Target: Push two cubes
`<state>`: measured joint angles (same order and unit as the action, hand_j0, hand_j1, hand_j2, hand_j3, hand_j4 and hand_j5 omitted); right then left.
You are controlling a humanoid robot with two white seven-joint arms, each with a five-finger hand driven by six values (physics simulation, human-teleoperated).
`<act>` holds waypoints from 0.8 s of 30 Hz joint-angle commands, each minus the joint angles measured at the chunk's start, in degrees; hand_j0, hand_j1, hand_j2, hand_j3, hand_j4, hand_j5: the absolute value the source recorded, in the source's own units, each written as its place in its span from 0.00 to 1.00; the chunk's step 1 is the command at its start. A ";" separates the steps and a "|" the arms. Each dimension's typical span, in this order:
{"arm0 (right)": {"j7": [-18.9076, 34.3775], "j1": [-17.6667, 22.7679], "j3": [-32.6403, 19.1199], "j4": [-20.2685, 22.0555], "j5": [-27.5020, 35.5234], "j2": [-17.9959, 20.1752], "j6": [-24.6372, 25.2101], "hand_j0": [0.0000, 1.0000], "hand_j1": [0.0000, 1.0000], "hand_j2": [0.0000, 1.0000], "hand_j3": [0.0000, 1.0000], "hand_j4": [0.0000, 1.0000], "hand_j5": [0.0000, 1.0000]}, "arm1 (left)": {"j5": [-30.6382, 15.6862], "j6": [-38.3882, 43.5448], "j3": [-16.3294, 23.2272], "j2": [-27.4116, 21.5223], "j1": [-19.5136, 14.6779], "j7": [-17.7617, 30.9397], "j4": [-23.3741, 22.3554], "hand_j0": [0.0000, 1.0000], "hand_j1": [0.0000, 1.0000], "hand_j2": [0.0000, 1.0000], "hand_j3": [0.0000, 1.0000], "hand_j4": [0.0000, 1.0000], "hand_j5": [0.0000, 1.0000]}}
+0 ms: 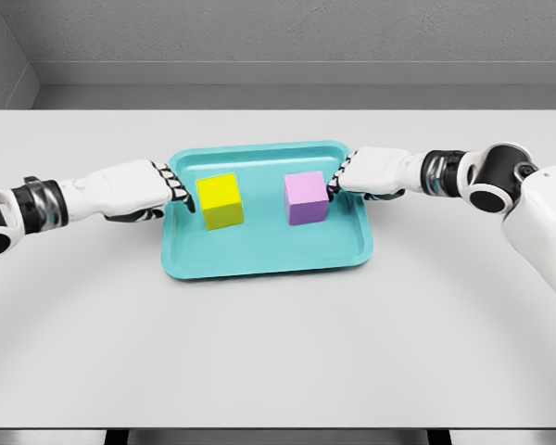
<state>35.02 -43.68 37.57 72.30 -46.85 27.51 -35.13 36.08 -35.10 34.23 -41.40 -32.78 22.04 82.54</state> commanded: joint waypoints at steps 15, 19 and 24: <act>-0.02 0.00 0.05 0.03 0.00 -0.44 0.13 0.68 0.68 0.68 0.68 0.68 0.68 | -0.22 0.10 0.04 2.20 -0.53 1.69 0.16 0.64 0.64 0.64 0.64 0.64 0.64; -0.02 0.00 0.05 0.03 0.00 -0.44 0.13 0.68 0.68 0.68 0.68 0.68 0.68 | -0.05 0.10 0.04 2.91 -1.05 2.31 0.07 0.64 0.64 0.64 0.64 0.64 0.64; -0.02 0.09 0.14 0.03 0.00 -0.52 0.13 0.68 0.68 0.68 0.68 0.68 0.68 | 0.13 0.10 0.04 3.26 -1.23 2.40 0.07 0.64 0.64 0.64 0.64 0.64 0.64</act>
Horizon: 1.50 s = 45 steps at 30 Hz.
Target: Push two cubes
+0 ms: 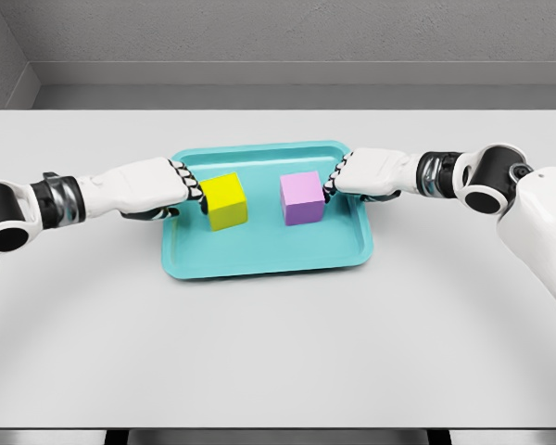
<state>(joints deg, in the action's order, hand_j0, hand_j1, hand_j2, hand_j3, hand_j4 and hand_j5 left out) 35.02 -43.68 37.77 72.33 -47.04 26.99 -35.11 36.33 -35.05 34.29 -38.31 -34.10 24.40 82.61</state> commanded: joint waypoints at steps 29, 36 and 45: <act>-0.02 -1.14 1.43 0.36 -0.16 -2.02 0.11 0.68 0.68 0.68 0.68 0.68 0.68 | 0.58 0.05 0.69 4.38 -0.70 3.02 0.79 0.64 0.64 0.64 0.64 0.64 0.64; -0.02 -1.14 1.86 0.54 -0.16 -2.11 0.11 0.68 0.68 0.68 0.68 0.68 0.68 | 0.49 0.05 0.78 5.96 -1.41 3.90 0.88 0.64 0.64 0.64 0.64 0.64 0.64; -0.02 -1.14 3.80 0.98 -0.25 -3.26 0.11 0.68 0.68 0.68 0.68 0.68 0.68 | 0.67 0.05 0.78 8.69 -1.76 5.04 0.44 0.64 0.64 0.64 0.64 0.64 0.64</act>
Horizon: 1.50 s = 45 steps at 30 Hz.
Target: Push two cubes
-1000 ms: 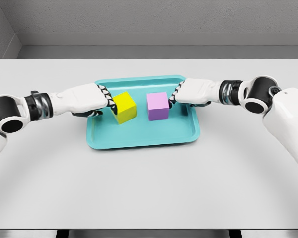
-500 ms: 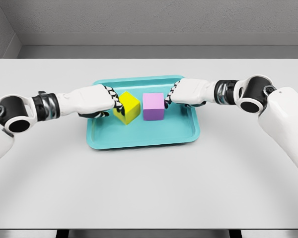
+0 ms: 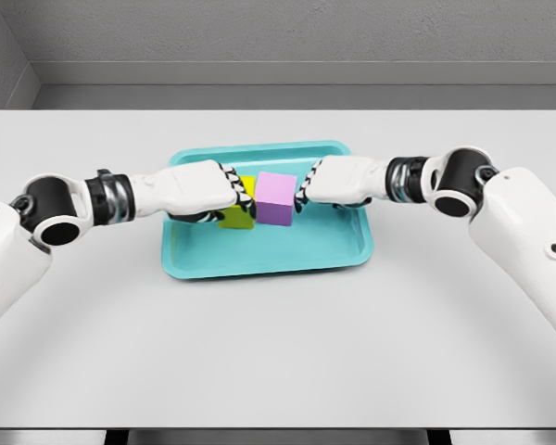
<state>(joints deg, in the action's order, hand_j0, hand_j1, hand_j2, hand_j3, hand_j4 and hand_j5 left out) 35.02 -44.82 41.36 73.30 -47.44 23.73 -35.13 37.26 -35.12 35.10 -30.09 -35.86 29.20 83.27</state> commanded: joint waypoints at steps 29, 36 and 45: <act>-0.02 -3.16 -0.23 -3.78 0.16 -0.44 0.13 0.68 0.68 0.68 0.68 0.68 0.68 | -4.21 0.12 -2.31 -12.28 1.23 0.16 1.81 0.62 0.62 0.62 0.62 0.62 0.62; -0.02 -3.69 0.13 -4.22 0.07 -1.76 0.13 0.68 0.68 0.68 0.68 0.68 0.68 | -4.74 0.12 -3.37 -12.45 1.23 -0.02 1.28 0.63 0.63 0.63 0.63 0.63 0.63; -0.02 -3.87 0.21 -5.27 -0.37 -1.94 0.13 0.68 0.68 0.68 0.68 0.68 0.68 | -6.24 0.12 -3.46 -15.97 1.14 -0.19 1.28 0.63 0.63 0.63 0.63 0.63 0.63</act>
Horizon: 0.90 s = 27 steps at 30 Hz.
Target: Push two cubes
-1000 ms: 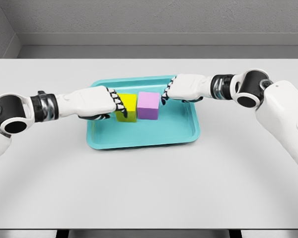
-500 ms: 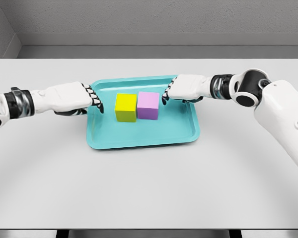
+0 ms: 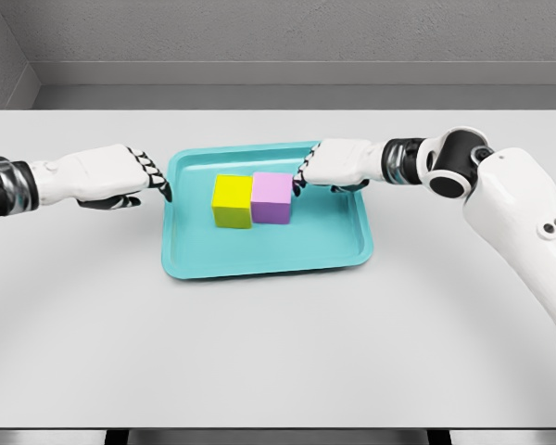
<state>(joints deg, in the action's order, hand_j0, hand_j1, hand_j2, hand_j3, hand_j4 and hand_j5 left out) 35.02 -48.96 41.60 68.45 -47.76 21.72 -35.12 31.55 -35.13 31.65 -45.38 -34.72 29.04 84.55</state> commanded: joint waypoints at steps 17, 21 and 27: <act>-0.02 19.86 -33.43 18.03 24.03 28.03 0.12 1.00 1.00 1.00 1.00 1.00 1.00 | -5.36 0.13 -3.26 -5.25 0.88 -0.13 -4.84 0.68 0.68 0.68 0.68 0.68 0.68; -0.02 21.36 -33.34 16.80 24.03 27.85 0.12 1.00 1.00 1.00 1.00 1.00 1.00 | -8.08 0.13 -8.09 -6.83 5.27 -0.21 -5.28 1.00 1.00 1.00 1.00 1.00 1.00; -0.02 22.06 -33.08 16.54 23.85 27.41 0.12 1.00 1.00 1.00 1.00 1.00 1.00 | -10.81 0.13 -11.70 -9.64 7.73 0.31 -5.45 1.00 1.00 1.00 1.00 1.00 1.00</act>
<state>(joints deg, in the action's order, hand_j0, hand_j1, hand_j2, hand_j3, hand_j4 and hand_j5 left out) 35.03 -26.81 8.69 85.10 -24.29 49.15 -35.17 22.19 -35.15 22.00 -53.83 -26.98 29.17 79.15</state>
